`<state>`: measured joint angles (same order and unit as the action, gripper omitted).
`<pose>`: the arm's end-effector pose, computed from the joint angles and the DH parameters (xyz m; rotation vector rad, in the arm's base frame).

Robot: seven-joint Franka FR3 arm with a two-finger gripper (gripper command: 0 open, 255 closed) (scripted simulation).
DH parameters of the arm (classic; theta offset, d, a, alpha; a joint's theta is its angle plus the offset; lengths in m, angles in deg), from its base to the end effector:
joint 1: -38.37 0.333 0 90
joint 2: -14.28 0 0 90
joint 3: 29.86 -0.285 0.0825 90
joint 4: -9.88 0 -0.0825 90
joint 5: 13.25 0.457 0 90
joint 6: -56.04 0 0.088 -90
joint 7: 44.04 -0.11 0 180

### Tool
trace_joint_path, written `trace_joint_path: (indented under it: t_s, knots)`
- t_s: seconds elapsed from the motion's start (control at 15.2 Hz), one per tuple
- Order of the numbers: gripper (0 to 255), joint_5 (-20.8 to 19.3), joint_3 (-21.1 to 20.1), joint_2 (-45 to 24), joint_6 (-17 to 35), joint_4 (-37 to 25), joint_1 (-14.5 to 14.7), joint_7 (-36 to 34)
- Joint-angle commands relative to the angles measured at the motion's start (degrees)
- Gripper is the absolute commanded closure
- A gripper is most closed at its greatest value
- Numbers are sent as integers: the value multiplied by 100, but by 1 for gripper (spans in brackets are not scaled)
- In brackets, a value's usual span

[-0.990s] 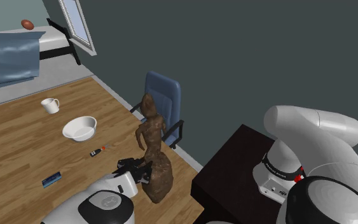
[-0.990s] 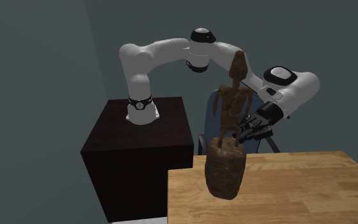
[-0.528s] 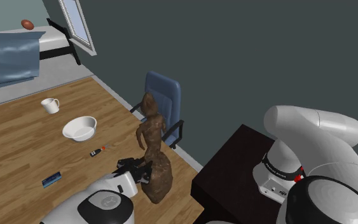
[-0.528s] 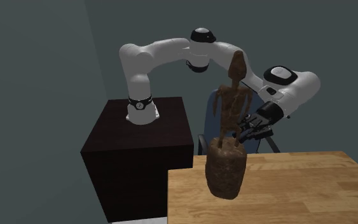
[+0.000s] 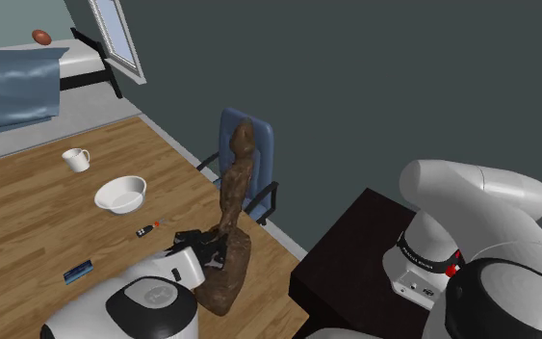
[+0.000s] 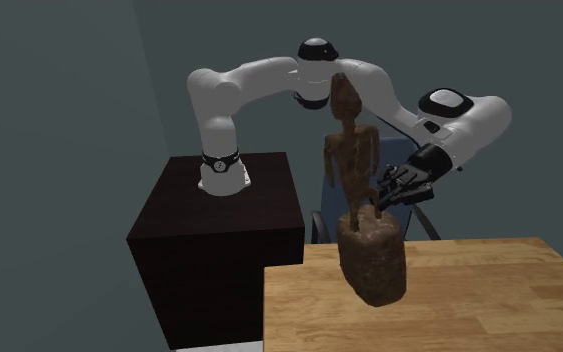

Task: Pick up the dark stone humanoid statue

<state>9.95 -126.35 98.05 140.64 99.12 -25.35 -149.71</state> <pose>0.4222 0.5178 0.2467 1.7988 -1.4400 1.1455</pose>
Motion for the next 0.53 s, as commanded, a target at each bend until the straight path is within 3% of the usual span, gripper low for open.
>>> trace_joint_path:
  t_s: [0.0, 0.46]
  knots:
    - [255, -74, 94, -63, -48, 16, 28, 64]
    - [255, -224, 282, -200, -175, -23, 40, 216]
